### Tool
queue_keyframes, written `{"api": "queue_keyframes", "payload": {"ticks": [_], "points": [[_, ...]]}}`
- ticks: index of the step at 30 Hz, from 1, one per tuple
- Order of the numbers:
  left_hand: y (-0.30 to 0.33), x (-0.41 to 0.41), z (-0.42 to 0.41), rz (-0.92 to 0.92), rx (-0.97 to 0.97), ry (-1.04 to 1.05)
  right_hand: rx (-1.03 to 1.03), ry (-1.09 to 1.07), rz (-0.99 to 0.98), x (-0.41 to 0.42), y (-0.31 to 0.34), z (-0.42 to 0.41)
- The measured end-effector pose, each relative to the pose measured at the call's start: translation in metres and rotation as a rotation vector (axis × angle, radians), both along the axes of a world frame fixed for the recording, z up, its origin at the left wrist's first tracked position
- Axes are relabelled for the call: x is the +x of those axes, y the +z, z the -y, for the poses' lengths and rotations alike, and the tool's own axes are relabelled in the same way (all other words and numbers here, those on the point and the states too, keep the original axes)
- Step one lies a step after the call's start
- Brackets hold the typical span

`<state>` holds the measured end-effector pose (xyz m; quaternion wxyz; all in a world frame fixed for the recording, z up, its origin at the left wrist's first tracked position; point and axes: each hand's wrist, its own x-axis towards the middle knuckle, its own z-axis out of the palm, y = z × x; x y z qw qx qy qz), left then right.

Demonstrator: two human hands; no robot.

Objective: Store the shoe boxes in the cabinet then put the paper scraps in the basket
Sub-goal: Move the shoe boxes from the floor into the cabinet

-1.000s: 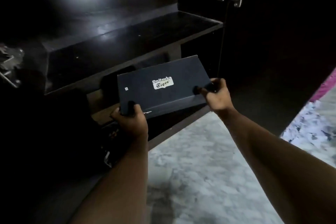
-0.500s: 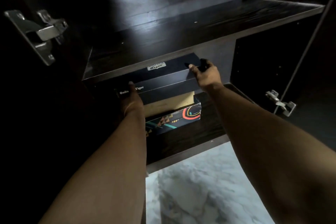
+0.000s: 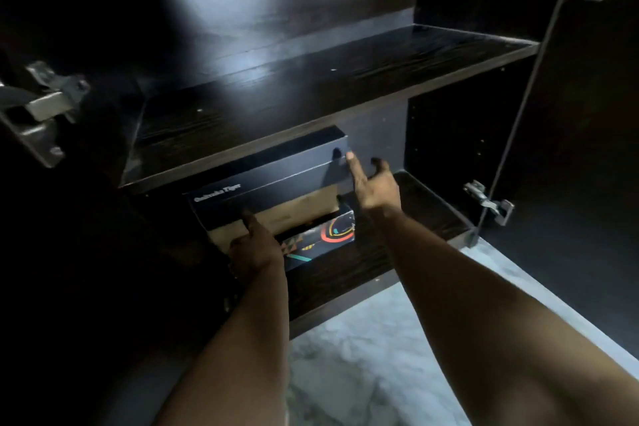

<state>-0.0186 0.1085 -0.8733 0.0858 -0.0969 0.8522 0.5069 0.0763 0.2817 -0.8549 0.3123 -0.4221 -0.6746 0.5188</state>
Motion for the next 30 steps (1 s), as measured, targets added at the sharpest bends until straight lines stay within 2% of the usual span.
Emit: {"api": "queue_keyframes", "payload": {"ticks": [3,7,9,13,17,22,26,30], "points": [[-0.04,0.059,-0.003,-0.043,-0.121,-0.202,0.014,-0.013,0.266,0.073,-0.048,0.014],[-0.102,0.148,-0.01,0.11,-0.26,-0.64,-0.079,-0.001,0.549,0.193,-0.12,0.034],[-0.122,0.198,-0.019,0.098,-0.377,-0.874,-0.14,-0.002,0.706,0.261,-0.147,0.047],[-0.129,0.297,-0.046,0.079,-0.479,-1.237,-0.246,-0.127,0.854,0.386,-0.165,0.072],[-0.119,0.402,-0.08,0.027,-0.487,-1.493,-0.247,-0.336,0.919,0.502,-0.14,0.076],[-0.089,0.549,-0.101,-0.007,-0.433,-1.822,-0.216,-0.645,0.948,0.667,-0.07,0.1],[-0.065,0.669,-0.084,-0.039,-0.35,-2.028,-0.231,-0.927,1.019,0.799,-0.022,0.156],[-0.054,0.774,-0.052,-0.033,-0.326,-2.236,-0.369,-1.231,1.008,0.907,-0.017,0.237]]}}
